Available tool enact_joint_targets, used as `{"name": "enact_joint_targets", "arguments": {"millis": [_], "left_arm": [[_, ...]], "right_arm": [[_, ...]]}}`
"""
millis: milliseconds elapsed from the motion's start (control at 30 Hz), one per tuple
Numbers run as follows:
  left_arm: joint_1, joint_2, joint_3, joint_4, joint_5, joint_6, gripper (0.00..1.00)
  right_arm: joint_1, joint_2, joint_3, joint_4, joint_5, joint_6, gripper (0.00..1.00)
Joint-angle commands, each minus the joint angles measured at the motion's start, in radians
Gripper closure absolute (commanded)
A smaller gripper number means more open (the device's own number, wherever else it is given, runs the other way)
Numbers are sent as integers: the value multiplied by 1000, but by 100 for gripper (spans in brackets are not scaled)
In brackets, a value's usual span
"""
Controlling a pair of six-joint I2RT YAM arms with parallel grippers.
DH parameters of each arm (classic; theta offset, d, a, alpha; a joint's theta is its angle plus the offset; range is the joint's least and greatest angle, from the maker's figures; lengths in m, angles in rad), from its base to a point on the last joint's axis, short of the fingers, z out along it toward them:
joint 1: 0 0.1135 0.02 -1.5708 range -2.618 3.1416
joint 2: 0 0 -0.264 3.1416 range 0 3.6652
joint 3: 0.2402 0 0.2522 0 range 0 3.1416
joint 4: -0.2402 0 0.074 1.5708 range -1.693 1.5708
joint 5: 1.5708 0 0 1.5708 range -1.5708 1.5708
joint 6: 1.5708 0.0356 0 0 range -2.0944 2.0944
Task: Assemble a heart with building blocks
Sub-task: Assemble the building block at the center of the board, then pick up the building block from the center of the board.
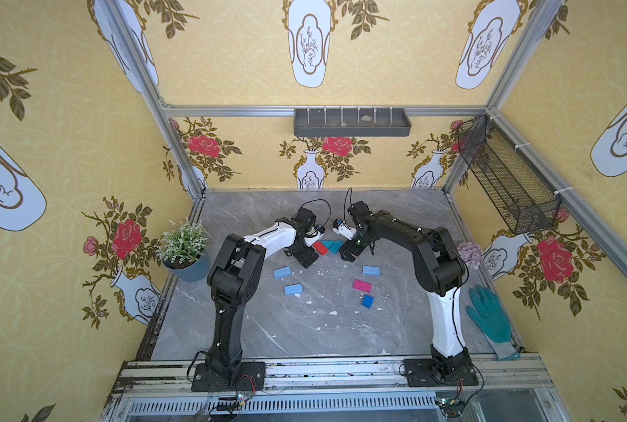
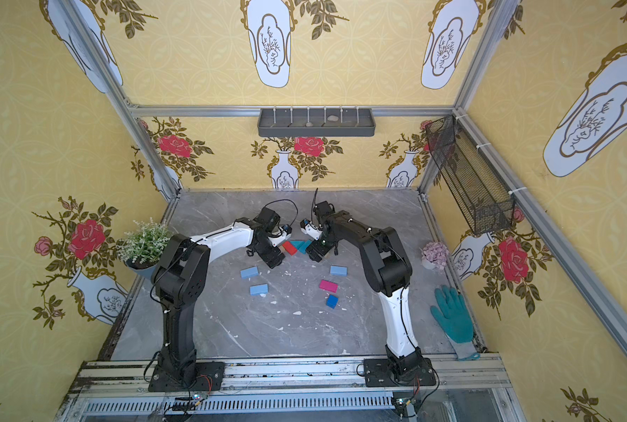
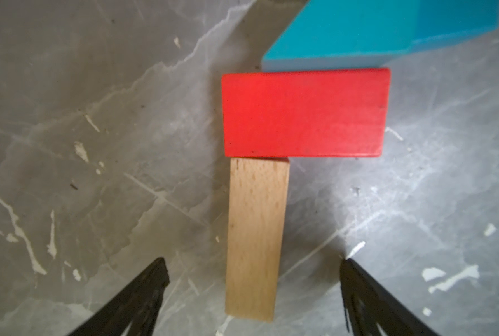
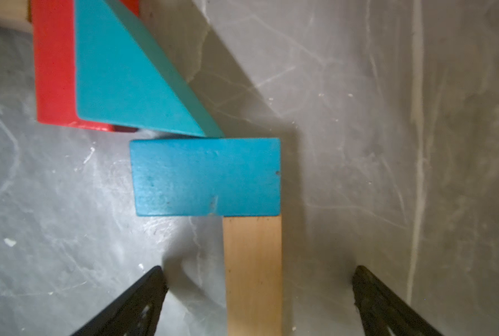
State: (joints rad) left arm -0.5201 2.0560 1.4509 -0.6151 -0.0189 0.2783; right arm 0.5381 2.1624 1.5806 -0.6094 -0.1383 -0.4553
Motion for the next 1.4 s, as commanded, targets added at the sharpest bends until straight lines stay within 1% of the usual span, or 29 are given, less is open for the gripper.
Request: {"name": "enact_joint_targets", "arguments": {"millis": [0,100,200,267,333,367,400,467,533,567,667,800,867,967,1067,1167,1367], "left_arm": [[1,-31,-22,-2,1,-23,4],[6,-91,-44,1,10,-33,2],[28,-180,-54,-11,41,-59,2],[57,-256,-69,-7,59,-83,2],[86,-320,-91,-10,52,-90,1],[92,-346,-108,-18,54,-80,2],[129,-371,-131,-25,60,-68,2],[149,-404,-192,-35,48,-25,3],[152,-428,-261,-38,14,21,4],[156,-439,-295,-32,6,34,4],[168,-451,-368,7,-18,42,6],[173,-436,-410,41,3,35,12],[173,-425,-431,56,2,36,13],[173,-399,-438,59,-1,41,14],[172,-383,-434,55,-3,39,15],[165,-383,-440,55,-4,37,16],[157,-373,-460,67,-7,32,16]], "right_arm": [[-2,0,-26,-47,52,17,3],[-6,-34,-45,-37,47,18,2],[-6,-89,-50,-50,33,21,2],[-6,-153,-59,-69,3,31,2],[-1,-227,-92,-68,-2,53,3],[-1,-268,-121,-57,-6,71,3],[-3,-310,-160,-36,-8,94,3],[-26,-369,-241,6,-19,144,2],[-67,-388,-284,-13,-67,158,3],[-81,-393,-302,-28,-78,152,0],[-84,-438,-385,1,-13,124,4],[-83,-465,-471,27,63,61,16],[-78,-464,-505,35,105,30,17],[-68,-476,-544,53,128,-12,17],[-56,-478,-577,70,165,-44,11],[-56,-482,-587,72,161,-68,7],[-55,-445,-568,69,170,-88,6]]}}
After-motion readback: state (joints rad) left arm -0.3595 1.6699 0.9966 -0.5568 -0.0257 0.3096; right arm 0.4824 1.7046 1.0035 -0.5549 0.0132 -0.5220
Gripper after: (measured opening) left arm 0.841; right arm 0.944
